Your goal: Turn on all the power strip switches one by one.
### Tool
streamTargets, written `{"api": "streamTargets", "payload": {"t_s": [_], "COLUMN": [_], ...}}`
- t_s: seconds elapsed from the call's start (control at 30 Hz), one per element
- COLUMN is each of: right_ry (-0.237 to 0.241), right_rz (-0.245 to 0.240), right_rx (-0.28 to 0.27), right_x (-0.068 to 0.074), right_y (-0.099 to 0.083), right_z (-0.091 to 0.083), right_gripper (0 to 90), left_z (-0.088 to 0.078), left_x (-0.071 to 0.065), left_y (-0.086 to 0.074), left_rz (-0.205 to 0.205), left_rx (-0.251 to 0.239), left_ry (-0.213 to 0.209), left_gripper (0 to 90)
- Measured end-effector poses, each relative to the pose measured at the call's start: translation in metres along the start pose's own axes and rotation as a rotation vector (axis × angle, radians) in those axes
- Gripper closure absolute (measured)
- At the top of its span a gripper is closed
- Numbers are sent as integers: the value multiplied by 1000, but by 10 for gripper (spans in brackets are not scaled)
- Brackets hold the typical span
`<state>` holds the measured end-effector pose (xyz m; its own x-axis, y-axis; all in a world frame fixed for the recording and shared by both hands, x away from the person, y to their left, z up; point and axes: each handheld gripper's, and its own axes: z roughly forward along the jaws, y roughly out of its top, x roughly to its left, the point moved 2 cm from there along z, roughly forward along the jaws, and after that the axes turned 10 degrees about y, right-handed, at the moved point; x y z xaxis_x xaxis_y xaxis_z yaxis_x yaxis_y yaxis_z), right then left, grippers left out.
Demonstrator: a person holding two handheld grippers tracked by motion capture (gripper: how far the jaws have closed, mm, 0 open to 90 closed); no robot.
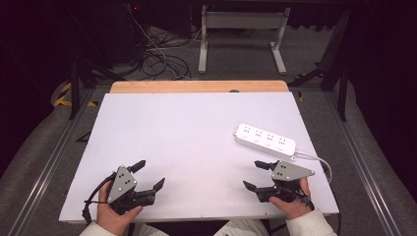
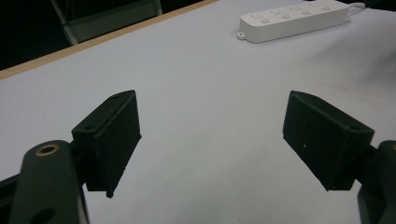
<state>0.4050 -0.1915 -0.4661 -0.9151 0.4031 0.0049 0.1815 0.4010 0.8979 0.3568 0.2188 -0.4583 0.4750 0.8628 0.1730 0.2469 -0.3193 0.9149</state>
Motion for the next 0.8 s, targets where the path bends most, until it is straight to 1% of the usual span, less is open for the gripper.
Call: {"api": "streamTargets", "payload": {"t_s": [0.5, 0.63, 0.67, 0.7, 0.73, 0.77, 0.8], "right_ry": [12, 14, 23, 24, 24, 28, 29], "right_rz": [-13, -11, -15, -18, -18, -19, -23], "right_rx": [8, 20, 32, 34, 34, 37, 41], "right_x": [1, 1, 1, 2, 2, 2, 1], "right_y": [2, 2, 4, 5, 5, 9, 10], "right_z": [1, 1, 1, 0, 0, -2, -2], "right_gripper": [272, 288, 336, 354, 354, 409, 427], "left_z": [-1, -1, -2, -2, -2, -2, -2], "left_x": [1, 1, 1, 1, 1, 1, 1], "left_y": [0, 0, 0, 0, 0, 0, 0], "left_rz": [3, 0, 2, 2, 3, 1, 1], "left_rx": [-2, -2, -2, -3, -4, -5, -5], "left_ry": [14, 18, 17, 20, 21, 23, 23], "left_gripper": [199, 200, 200, 201, 201, 202, 202]}}
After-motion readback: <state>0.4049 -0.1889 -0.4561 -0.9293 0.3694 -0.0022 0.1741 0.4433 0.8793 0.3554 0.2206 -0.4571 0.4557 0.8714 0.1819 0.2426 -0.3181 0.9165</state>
